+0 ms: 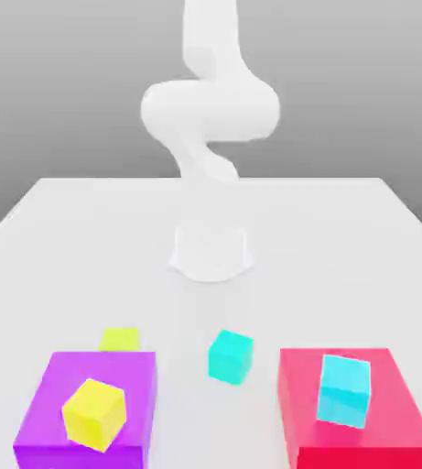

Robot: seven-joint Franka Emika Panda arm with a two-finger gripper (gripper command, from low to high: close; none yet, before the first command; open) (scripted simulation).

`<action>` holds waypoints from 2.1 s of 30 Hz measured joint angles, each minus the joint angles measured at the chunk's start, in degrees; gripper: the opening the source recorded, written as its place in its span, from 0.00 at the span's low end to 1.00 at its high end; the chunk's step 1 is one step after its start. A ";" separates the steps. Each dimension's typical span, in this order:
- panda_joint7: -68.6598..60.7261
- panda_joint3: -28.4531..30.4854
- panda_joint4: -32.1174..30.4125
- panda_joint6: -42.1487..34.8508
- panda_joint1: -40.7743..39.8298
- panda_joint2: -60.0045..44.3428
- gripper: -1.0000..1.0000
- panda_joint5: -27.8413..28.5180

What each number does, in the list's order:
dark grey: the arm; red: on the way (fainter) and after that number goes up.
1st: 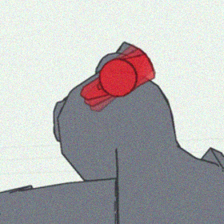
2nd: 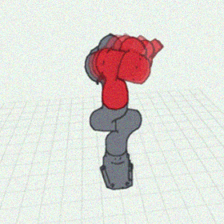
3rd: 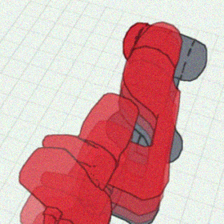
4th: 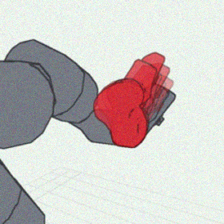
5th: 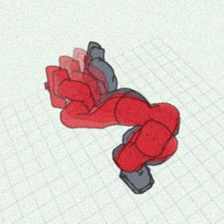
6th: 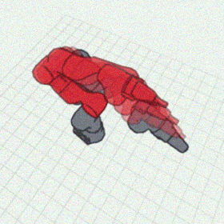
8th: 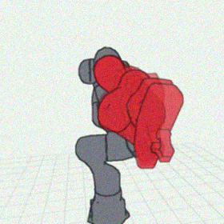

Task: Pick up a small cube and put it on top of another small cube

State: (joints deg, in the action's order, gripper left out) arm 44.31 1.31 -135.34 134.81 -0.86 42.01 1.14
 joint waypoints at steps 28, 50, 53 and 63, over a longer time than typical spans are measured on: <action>-31.37 1.18 -29.07 42.78 -18.98 -55.26 0.00 -12.33; 0.99 -1.80 -32.78 24.71 -13.97 -32.98 0.00 -4.90; 9.33 -4.66 -33.08 23.09 -12.89 -30.95 0.00 -6.52; 37.30 -14.81 -34.20 18.14 -9.87 -24.80 0.00 -11.66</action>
State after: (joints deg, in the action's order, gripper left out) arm 81.61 -13.50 -169.53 152.95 -10.73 17.21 -10.52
